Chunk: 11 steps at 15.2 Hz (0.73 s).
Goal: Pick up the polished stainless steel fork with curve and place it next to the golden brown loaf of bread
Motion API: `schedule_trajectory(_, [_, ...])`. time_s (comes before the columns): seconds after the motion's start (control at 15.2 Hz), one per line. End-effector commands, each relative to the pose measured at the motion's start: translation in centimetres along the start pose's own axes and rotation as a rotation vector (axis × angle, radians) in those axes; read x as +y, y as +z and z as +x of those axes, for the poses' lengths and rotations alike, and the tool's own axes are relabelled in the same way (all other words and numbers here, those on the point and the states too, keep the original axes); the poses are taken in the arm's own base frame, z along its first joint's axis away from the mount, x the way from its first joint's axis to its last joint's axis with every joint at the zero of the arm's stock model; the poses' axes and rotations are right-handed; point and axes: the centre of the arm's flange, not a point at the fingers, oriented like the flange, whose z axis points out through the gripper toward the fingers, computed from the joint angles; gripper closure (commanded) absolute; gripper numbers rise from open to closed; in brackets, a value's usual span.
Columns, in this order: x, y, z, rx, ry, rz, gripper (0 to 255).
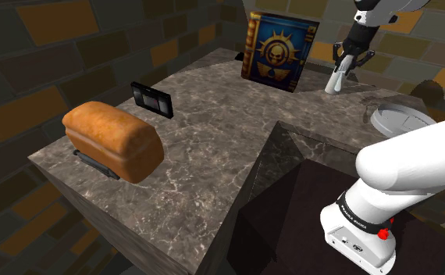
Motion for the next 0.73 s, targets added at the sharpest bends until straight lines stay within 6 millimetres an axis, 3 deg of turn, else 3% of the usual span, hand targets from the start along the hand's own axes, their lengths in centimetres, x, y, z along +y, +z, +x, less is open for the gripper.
schedule_trajectory(0.0, [0.0, -1.1, 0.0, 0.0, 0.0, 0.0, 255])
schedule_trajectory(0.46, [-0.1, -4.8, 0.3, 0.0, 0.0, 0.0, 255])
schedule_trajectory(0.66, [-2.5, -4.9, -2.8, 0.0, 0.0, 0.0, 255])
